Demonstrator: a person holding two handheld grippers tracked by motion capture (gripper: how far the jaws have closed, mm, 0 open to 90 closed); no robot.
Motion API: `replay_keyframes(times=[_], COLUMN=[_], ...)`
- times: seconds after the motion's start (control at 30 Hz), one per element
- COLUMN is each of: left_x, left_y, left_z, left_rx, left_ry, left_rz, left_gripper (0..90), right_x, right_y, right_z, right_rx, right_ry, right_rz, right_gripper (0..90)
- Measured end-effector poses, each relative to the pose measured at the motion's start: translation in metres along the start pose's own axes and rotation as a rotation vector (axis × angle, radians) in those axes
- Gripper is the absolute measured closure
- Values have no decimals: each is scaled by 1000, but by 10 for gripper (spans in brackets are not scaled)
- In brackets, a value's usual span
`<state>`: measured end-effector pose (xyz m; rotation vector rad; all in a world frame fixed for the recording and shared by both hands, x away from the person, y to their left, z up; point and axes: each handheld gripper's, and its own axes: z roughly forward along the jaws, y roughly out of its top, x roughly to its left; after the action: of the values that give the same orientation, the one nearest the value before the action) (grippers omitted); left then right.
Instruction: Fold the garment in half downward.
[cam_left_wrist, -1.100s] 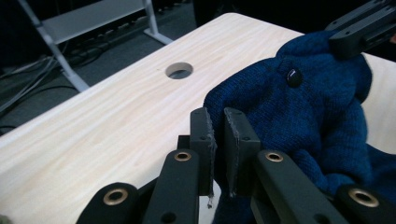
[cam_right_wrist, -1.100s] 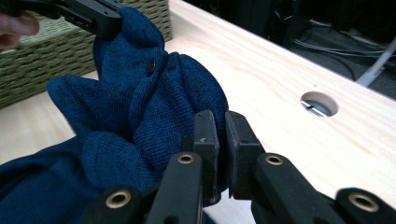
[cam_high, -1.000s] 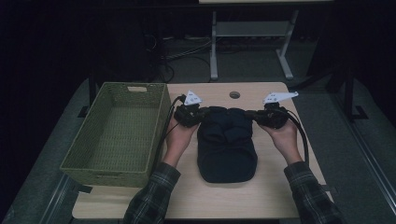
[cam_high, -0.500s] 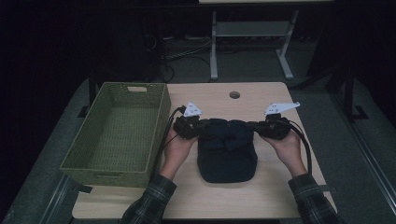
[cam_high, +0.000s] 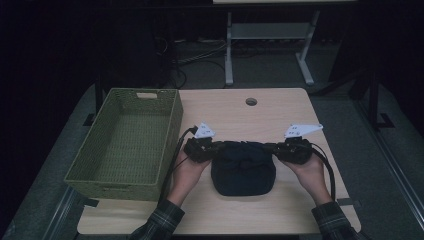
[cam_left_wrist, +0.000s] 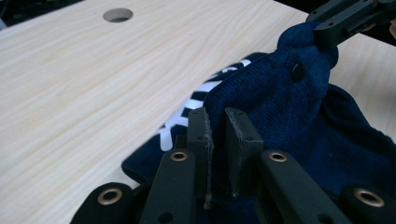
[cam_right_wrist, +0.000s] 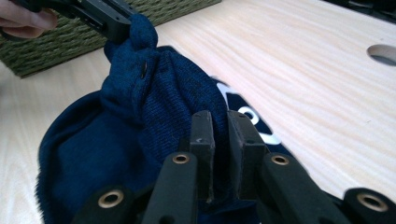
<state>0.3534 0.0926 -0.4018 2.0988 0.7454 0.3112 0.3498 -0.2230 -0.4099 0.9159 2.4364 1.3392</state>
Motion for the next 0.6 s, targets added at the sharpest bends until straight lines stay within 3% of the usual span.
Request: replay_keyframes(times=[0.6], left_x=[-26], left_y=[-36], left_z=[-15], left_rx=[63], left_ry=[-63], left_rz=[29], left_gripper=[737], right_x=[32], right_y=[-29], right_z=[-13], right_rx=[34], right_ry=[57], right_rz=[-10], right_gripper=[737])
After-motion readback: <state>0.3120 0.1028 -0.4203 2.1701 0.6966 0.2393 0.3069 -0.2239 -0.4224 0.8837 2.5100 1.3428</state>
